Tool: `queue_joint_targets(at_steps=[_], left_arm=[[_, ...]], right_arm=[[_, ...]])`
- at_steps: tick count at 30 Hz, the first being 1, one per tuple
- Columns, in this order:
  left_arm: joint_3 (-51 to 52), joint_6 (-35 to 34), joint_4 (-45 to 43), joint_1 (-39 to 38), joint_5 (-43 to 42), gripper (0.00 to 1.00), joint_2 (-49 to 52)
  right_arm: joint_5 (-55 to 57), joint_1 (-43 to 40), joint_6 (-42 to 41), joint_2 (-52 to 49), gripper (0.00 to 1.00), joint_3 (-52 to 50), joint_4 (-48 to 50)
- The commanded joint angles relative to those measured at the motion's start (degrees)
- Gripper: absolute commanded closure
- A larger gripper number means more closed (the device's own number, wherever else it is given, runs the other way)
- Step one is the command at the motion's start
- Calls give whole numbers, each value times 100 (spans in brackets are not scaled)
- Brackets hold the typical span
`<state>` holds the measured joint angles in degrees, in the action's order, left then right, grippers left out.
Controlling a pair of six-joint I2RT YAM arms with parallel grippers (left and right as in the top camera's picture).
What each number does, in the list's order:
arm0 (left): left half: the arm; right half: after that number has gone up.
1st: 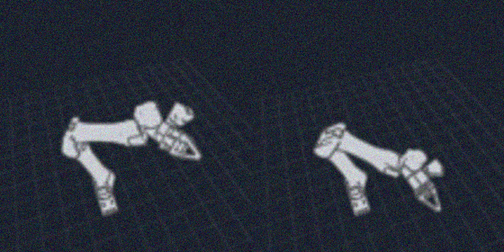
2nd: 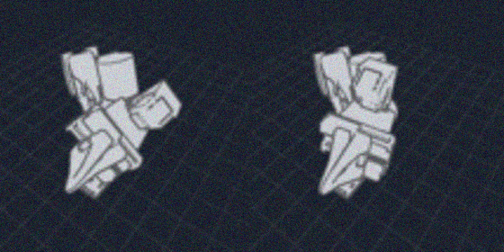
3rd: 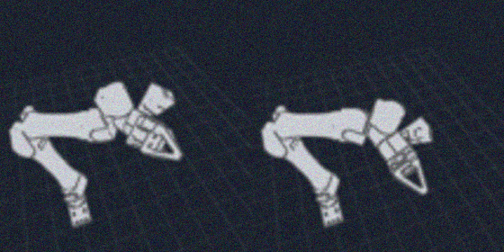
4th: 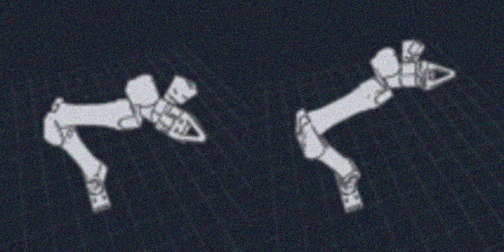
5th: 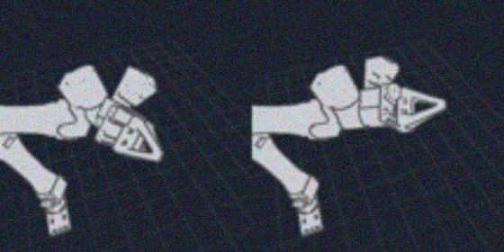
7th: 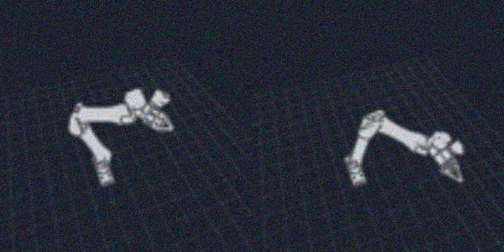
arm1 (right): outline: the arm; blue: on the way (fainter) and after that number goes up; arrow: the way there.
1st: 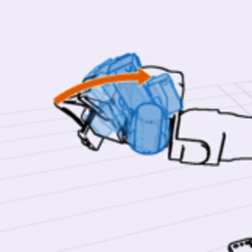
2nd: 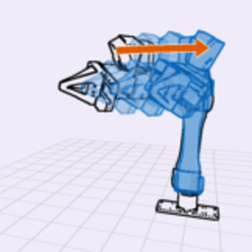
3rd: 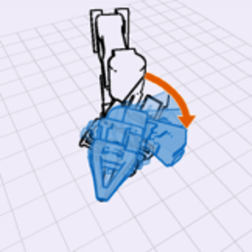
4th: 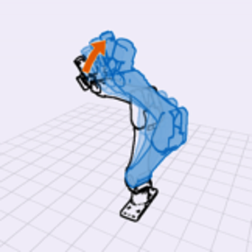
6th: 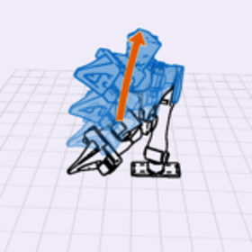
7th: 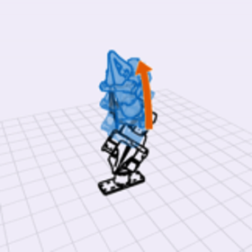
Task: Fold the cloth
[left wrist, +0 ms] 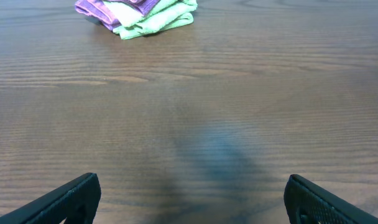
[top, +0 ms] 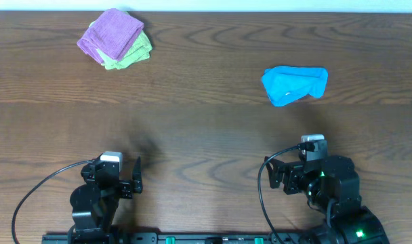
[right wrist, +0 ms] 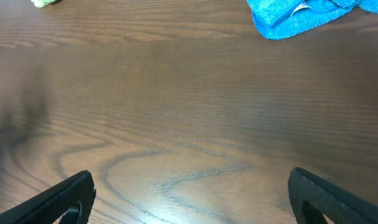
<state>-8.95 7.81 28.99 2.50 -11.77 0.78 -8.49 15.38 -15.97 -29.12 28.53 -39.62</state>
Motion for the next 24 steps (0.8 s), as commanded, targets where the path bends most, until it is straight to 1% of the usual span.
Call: queue_joint_targets(at_steps=[1,10,12,15,19,24], left_arm=[[85,118,26,-28,26,5,-57],[85,118,26,-28,26,5,-57],[85,118,26,-28,26,5,-57],[85,118,26,-28,26,5,-57],[85,118,26,-28,26,5,-57],[85,118,26,-28,26,5,-57]], right_arm=[[35,-57,-74,24,1,-15,-4],[37,-72,-70,114,1,-15,-42],[291,-177,-66,367,1,-17,-210],[1051,-407,-22,863,1,-168,-326],[1104,-791,675,1617,1,-765,-201],[824,-1137,1191,2127,1,-1329,-90]])
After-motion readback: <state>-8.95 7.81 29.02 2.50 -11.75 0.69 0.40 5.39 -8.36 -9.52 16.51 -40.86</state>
